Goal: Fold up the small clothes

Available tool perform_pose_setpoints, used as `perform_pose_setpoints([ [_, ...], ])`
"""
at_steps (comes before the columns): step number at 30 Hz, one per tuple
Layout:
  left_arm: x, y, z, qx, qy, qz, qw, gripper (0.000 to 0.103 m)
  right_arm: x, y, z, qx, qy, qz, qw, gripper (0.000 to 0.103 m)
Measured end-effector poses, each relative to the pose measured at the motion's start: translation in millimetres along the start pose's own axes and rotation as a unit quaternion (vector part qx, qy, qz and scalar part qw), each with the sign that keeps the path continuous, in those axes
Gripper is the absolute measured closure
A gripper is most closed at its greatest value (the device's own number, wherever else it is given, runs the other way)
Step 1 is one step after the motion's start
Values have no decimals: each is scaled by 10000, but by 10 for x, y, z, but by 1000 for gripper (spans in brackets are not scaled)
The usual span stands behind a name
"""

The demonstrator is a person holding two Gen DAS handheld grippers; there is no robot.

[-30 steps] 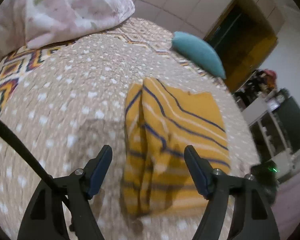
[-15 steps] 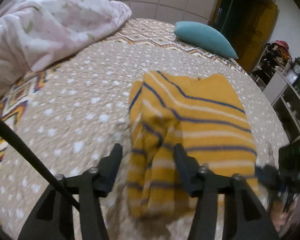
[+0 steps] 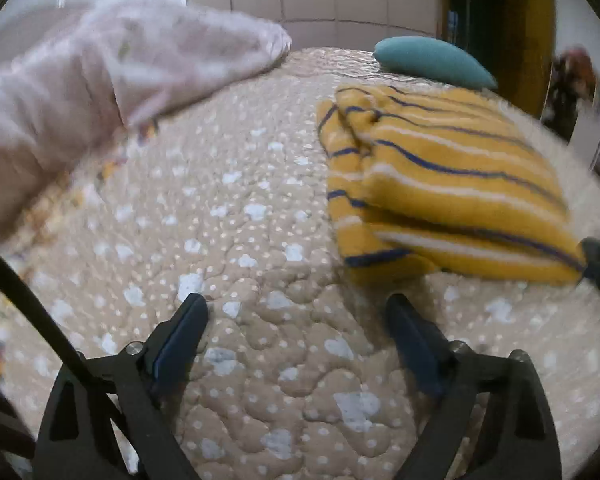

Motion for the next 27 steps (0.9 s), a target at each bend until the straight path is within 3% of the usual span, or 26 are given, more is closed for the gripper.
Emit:
perform_pose_setpoints([
  [2,11,-17,33,66,103,6,9999,6,29,-132,28,250,-276,-55,9993,81],
  [5,1,-44,120,367,-208,57,9991,6,100,-324,117,627,-799,-230,9946,81],
  [14,72,-135,80,342,-136,-44,9993,5,421,-608,157,417,-1410,-373,9884,81],
  [16,48,-121,71,336,-135,87,9993,3,530,-638,217,570,-1797,-392,9813,72],
  [18,4,-91,60,297,-89,278,9991,0,641,-635,279,889,-2368,-540,9660,43],
  [21,-14,-78,57,339,-41,448,9984,0,685,-603,266,1195,-3037,-606,9433,38],
  [25,-25,-78,63,509,56,650,9966,0,633,-589,143,1198,-3272,-535,9358,35],
  [27,-32,-76,62,543,74,693,9961,0,595,-598,162,1330,-3336,-635,9311,23],
])
Point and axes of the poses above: each gripper's, at about its wrist camera, not at the fingertips, and x roughly against the way its jaws point, z to its left, y to its top, the point moved 7 cm from there along -x, roughly the way its jaws point
